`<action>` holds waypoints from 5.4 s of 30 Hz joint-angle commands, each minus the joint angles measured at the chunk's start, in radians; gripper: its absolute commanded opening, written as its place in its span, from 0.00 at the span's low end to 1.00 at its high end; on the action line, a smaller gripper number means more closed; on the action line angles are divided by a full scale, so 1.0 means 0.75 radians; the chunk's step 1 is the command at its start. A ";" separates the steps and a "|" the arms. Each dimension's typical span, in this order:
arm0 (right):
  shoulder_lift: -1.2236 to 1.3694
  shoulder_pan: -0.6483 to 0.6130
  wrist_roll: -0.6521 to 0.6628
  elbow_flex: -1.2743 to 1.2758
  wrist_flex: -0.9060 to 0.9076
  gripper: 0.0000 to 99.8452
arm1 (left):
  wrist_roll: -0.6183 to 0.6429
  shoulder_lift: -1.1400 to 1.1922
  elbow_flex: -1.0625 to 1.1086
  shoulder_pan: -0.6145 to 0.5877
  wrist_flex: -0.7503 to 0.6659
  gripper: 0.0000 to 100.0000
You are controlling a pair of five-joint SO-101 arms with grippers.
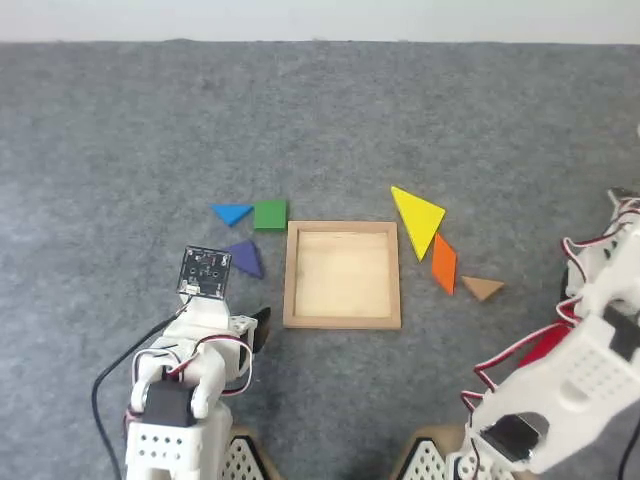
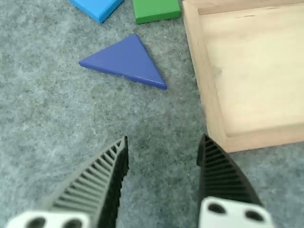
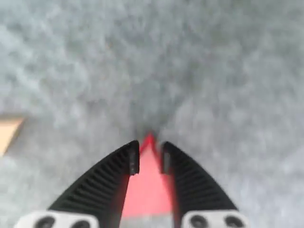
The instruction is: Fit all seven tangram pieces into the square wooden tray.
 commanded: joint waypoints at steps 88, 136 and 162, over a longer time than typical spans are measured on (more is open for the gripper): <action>-0.324 -1.562 -0.642 0.329 -0.744 0.01 | -0.008 -0.027 -0.009 -0.008 0.006 0.24; -0.666 -1.742 -0.413 0.477 -0.445 0.11 | -0.008 -0.027 -0.009 -0.008 0.006 0.24; -0.427 -1.599 -0.415 0.239 -0.422 0.11 | -0.008 -0.027 -0.009 -0.008 0.006 0.24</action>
